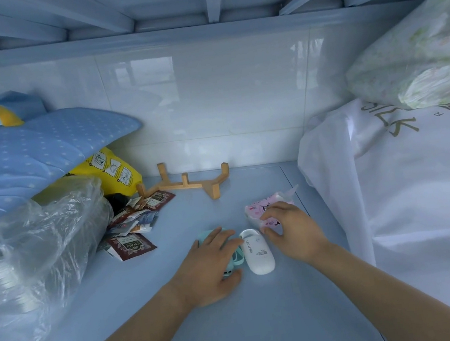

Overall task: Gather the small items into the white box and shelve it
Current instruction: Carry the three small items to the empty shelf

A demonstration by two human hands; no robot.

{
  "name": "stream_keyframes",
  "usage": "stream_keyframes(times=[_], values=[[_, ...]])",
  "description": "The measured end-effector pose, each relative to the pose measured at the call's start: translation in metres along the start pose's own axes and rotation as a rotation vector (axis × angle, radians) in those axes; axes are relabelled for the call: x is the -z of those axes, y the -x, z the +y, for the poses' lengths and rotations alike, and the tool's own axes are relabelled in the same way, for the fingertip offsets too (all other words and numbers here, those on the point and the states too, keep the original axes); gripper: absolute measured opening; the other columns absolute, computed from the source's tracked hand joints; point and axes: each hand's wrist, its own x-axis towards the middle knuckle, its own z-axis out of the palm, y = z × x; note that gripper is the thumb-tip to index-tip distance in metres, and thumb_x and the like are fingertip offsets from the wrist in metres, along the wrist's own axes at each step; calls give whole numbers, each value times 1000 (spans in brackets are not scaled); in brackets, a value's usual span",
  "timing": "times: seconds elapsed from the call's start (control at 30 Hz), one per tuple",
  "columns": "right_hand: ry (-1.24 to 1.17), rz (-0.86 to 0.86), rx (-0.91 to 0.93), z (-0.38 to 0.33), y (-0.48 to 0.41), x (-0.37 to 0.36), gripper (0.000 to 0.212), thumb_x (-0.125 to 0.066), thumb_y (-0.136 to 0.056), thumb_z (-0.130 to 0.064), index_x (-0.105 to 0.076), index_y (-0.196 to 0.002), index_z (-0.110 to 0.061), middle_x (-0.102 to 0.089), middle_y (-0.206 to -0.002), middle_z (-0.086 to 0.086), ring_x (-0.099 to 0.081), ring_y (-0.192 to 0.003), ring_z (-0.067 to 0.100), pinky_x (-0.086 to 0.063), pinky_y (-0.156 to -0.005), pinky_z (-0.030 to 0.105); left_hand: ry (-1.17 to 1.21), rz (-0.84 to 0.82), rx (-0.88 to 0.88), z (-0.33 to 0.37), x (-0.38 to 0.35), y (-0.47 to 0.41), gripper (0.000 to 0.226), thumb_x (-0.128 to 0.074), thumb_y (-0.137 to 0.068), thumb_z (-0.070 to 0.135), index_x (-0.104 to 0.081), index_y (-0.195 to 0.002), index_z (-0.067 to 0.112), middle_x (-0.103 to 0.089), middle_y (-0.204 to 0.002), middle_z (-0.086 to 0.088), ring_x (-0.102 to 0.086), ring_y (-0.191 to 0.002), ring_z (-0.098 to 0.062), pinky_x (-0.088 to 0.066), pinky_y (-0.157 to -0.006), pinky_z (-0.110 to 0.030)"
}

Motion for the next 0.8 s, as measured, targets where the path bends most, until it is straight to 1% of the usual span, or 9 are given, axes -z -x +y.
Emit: stream_keyframes(times=[0.13,0.27,0.37,0.47,0.53,0.6,0.63,0.7,0.8], values=[[50,10,-42,1,-11,-4,29,-55,-88,-27,-60,-115,-19,-55,-124,-5,-52,-109,18,-44,-76,26,-4,21,1,1,0,1,55,-41,-91,44,-26,-141,26,-21,-152,6,-8,-142,-13,-23,-110,-36],[56,-25,-66,7,-15,-10,21,-57,-87,-27,-69,-99,-16,-61,-114,-1,-57,-99,20,-50,-75,31,-37,30,0,2,1,2,55,-39,-91,45,-26,-141,27,-22,-152,5,-13,-141,-12,-21,-110,-37],[37,-16,-67,10,-13,-14,16,-59,-86,-21,-72,-90,-13,-64,-105,3,-59,-93,23,-49,-71,31,-32,25,15,1,2,1,54,-38,-92,45,-26,-141,28,-21,-152,7,-13,-141,-10,-19,-111,-39],[-6,32,-35,11,-12,-10,13,-58,-83,-11,-72,-82,-9,-66,-99,6,-60,-88,27,-50,-68,33,-25,36,19,1,2,1,53,-38,-92,45,-27,-140,27,-23,-152,5,-15,-140,-11,-17,-112,-41],[-47,107,22,11,-12,-2,14,-57,-81,-5,-69,-75,-8,-67,-95,6,-60,-88,28,-50,-67,37,-29,30,26,3,4,0,52,-38,-92,45,-28,-140,28,-23,-152,5,-16,-140,-11,-16,-112,-44],[-118,193,94,8,-11,9,16,-58,-81,-2,-69,-74,-10,-67,-92,3,-60,-86,25,-51,-67,38,-37,31,45,6,8,-2,51,-39,-92,45,-28,-139,30,-23,-151,6,-17,-140,-11,-14,-113,-48],[-162,226,128,5,-10,14,17,-59,-82,-1,-70,-76,-12,-67,-92,2,-60,-85,24,-52,-67,38,-30,61,56,7,11,-4,52,-40,-91,45,-27,-139,31,-23,-151,7,-18,-139,-10,-14,-113,-48],[-218,256,211,-1,-4,22,16,-63,-81,0,-73,-80,-13,-67,-94,3,-62,-85,23,-53,-70,37,25,184,82,9,18,-7,57,-46,-88,45,-27,-139,30,-25,-150,8,-23,-137,-11,-16,-113,-46],[-210,255,337,-12,9,21,15,-69,-79,-2,-74,-82,-15,-68,-97,5,-64,-87,22,-51,-75,30,94,373,79,12,29,-10,62,-57,-83,41,-34,-138,23,-36,-146,4,-34,-132,-15,-27,-109,-42]])
